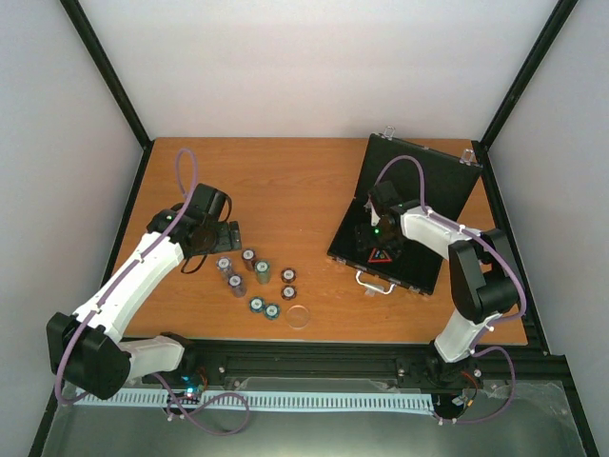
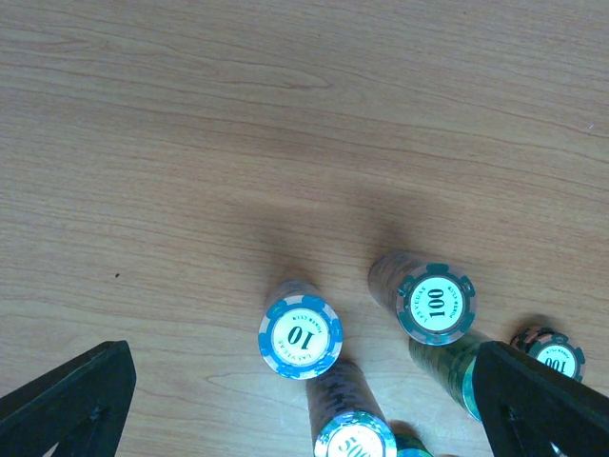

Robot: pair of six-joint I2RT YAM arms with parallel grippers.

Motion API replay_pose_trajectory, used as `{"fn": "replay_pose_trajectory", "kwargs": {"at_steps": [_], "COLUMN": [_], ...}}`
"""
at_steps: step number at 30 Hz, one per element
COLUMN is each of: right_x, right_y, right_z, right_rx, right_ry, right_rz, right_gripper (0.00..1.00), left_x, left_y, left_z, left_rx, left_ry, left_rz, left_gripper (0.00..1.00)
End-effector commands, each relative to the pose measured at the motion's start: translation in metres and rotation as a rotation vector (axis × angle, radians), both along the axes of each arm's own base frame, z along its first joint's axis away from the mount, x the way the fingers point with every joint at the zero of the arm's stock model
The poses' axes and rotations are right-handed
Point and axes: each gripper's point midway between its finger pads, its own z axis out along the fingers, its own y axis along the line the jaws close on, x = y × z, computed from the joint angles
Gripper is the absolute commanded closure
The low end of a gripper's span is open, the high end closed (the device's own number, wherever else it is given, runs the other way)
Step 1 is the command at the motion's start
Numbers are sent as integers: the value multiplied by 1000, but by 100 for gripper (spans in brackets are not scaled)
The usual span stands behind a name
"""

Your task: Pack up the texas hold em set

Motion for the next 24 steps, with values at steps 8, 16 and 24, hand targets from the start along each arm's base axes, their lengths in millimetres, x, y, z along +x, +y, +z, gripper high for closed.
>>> {"fn": "replay_pose_trajectory", "kwargs": {"at_steps": [8,16,24], "right_x": [14,25,21], "right_y": [19,28,24], "right_z": [12,16,2], "right_rx": [72,99,72], "right_ry": [-31,-50,-8], "right_rz": [42,56,45], "right_gripper": [21,21,22], "left_x": [1,-1,0], "left_y": [-1,1,1], "left_z": [-1,-2,-3], "left_rx": [8,15,18], "left_ry": [-9,-5,-3], "left_rz": [-20,-13,-10], "left_gripper": [0,0,0]}}
